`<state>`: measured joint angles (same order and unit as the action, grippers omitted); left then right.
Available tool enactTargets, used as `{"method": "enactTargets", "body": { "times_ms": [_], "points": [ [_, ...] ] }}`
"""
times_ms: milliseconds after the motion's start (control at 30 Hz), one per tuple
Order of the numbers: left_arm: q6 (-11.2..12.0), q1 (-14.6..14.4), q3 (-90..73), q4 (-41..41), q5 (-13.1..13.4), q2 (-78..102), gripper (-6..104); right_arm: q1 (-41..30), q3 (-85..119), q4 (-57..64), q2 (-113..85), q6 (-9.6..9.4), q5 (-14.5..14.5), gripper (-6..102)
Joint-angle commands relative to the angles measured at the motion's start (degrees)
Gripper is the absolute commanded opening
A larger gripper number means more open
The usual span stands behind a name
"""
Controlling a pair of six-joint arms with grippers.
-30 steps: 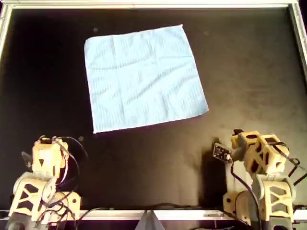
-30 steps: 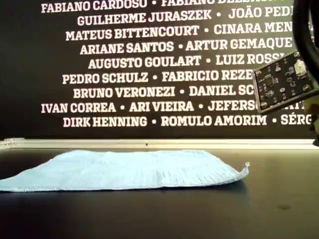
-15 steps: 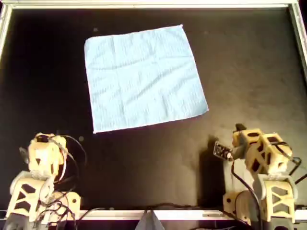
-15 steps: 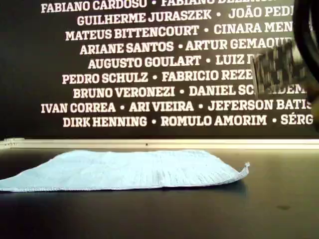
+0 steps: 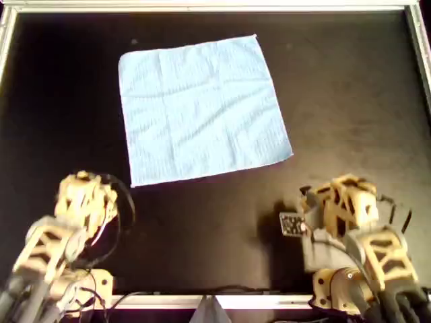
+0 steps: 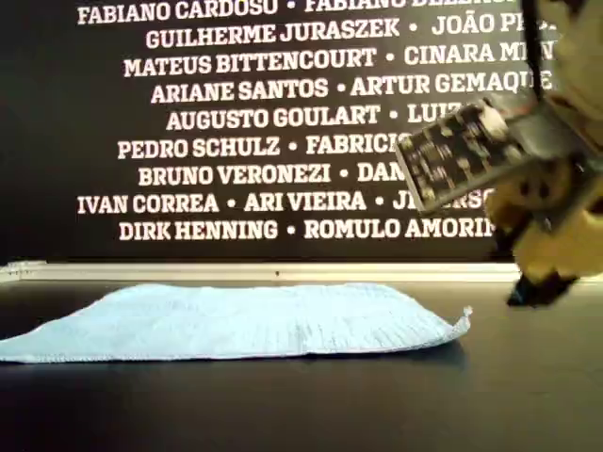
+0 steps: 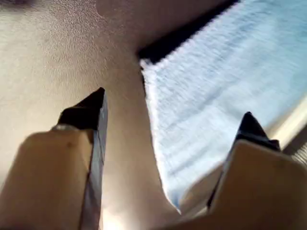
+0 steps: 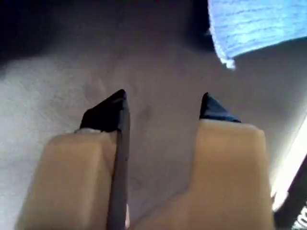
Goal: Fold a cloth
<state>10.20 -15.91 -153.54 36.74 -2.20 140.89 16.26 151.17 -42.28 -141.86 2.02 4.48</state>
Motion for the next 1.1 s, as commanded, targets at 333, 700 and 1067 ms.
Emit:
{"method": "enactTargets", "body": {
  "times_ms": [333,700,1067],
  "points": [
    [0.2,-11.0,19.2,-2.1,-0.4,-29.2,95,0.0,-21.7,10.5,33.3,-0.09,0.0,61],
    [0.3,-14.2,27.3,-2.2,0.8,-37.5,95,0.2,-34.2,13.2,48.3,-0.35,0.0,61],
    [0.2,-14.2,33.0,-2.3,0.9,-46.4,95,0.6,-44.4,13.2,60.1,-0.35,0.0,61]
  ]
}}
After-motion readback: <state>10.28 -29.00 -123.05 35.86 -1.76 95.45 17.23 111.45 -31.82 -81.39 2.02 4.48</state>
